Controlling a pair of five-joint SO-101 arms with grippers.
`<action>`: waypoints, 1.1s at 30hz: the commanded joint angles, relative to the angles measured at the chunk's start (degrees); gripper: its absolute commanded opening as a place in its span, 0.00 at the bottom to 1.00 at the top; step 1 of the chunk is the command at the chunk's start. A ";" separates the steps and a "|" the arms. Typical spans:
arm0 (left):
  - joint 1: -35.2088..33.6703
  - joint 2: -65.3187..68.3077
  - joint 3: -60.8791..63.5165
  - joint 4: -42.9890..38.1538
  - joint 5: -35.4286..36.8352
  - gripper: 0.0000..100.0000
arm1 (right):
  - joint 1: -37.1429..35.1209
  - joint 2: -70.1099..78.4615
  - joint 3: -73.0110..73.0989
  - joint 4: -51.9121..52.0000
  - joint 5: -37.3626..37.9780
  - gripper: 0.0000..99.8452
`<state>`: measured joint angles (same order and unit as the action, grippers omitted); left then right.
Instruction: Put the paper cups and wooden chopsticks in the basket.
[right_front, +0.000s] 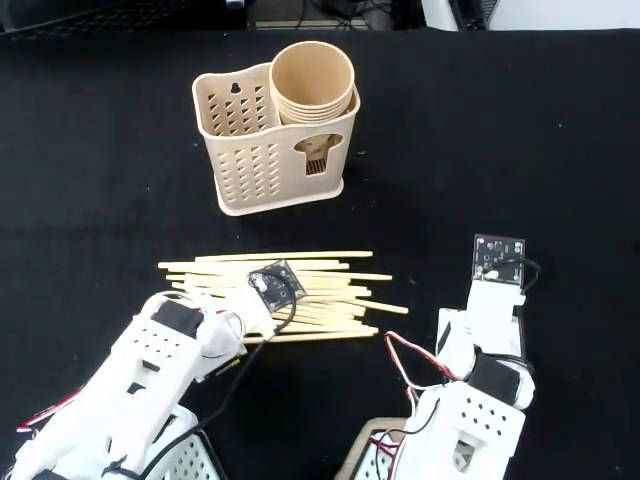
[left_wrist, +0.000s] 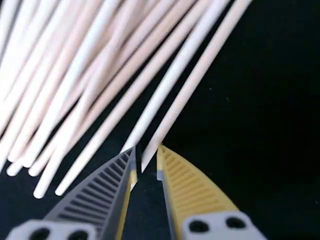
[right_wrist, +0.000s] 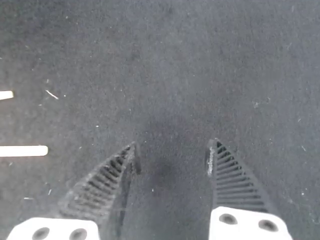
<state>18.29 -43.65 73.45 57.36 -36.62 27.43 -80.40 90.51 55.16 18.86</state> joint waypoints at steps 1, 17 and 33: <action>3.38 -1.14 -4.18 3.78 -0.26 0.08 | 0.35 -0.66 -0.22 -1.23 0.35 0.22; -0.92 -0.44 -4.79 -4.66 -0.62 0.25 | 0.35 -0.66 -0.22 -1.23 0.35 0.22; -1.19 -0.35 -3.91 -5.19 -4.75 0.25 | 0.35 -0.66 -0.13 -1.23 0.35 0.22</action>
<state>17.49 -43.65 70.46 52.79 -41.01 27.43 -80.40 90.59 55.16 18.86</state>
